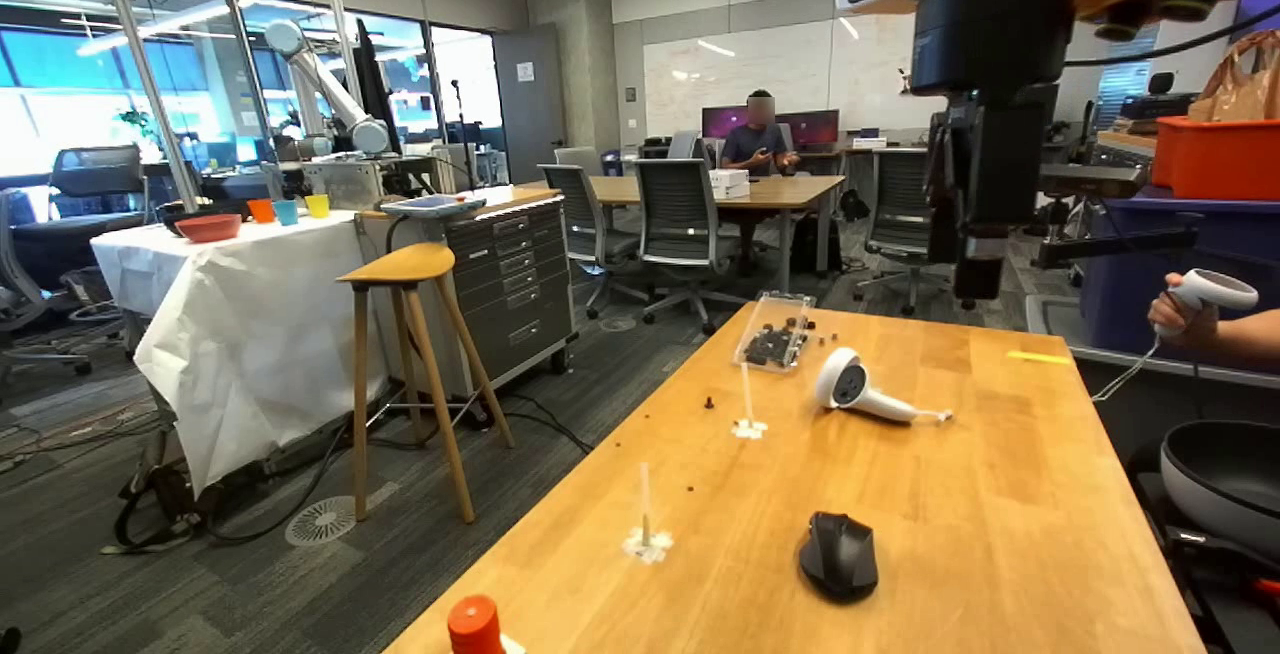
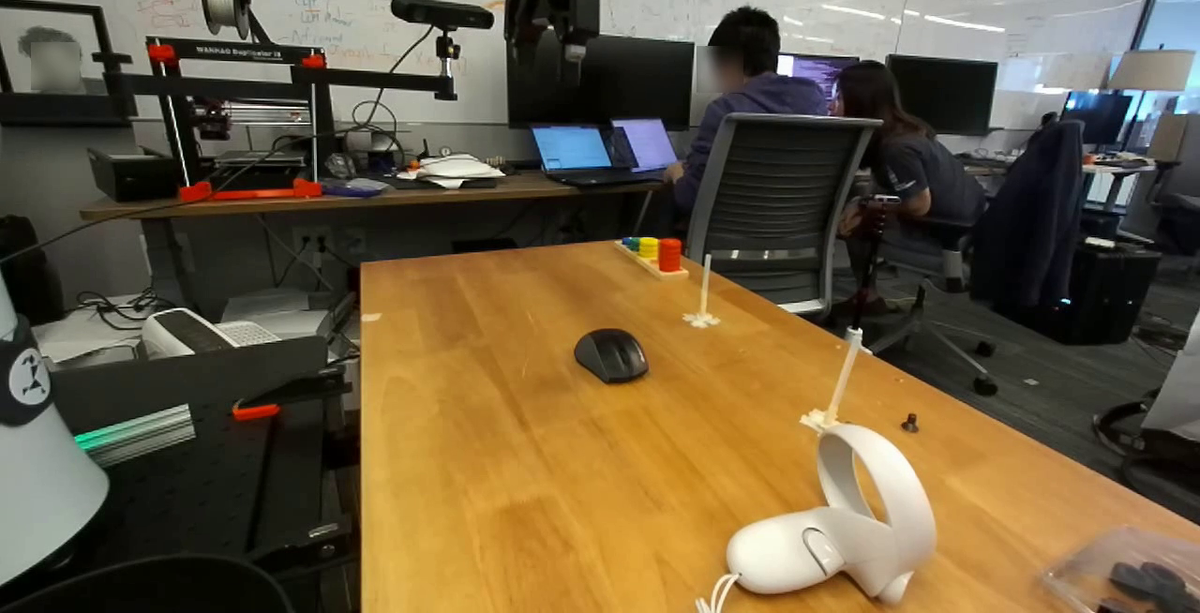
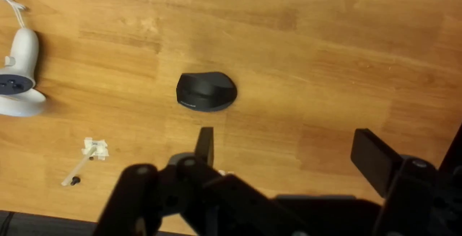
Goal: Press the left button of the mouse
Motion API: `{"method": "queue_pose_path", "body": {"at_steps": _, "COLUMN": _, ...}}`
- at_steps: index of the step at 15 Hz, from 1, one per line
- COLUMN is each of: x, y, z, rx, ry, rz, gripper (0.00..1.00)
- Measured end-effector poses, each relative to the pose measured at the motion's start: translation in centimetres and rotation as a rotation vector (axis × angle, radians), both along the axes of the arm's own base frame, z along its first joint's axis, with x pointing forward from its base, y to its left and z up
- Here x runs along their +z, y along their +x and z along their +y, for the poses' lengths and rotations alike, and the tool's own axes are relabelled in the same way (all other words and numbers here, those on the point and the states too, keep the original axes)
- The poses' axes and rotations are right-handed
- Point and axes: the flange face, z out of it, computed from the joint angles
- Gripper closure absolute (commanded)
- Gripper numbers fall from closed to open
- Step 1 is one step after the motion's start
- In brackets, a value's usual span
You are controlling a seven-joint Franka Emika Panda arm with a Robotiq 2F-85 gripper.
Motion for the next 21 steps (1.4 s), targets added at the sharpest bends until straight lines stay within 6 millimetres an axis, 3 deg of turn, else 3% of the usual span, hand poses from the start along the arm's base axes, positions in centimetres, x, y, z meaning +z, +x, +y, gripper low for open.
{"method": "queue_pose_path", "body": {"at_steps": 8, "x": -5.1, "y": 4.4, "z": -2.2, "rx": -0.047, "ry": -0.033, "rz": -0.083, "gripper": 0.95}}
{"method": "queue_pose_path", "body": {"at_steps": 11, "x": -7.1, "y": 5.3, "z": -2.7, "rx": -0.057, "ry": -0.054, "rz": -0.089, "gripper": 1.0}}
{"method": "queue_pose_path", "body": {"at_steps": 21, "x": -13.9, "y": 6.8, "z": -4.6, "rx": -0.078, "ry": -0.149, "rz": -0.044, "gripper": 1.0}}
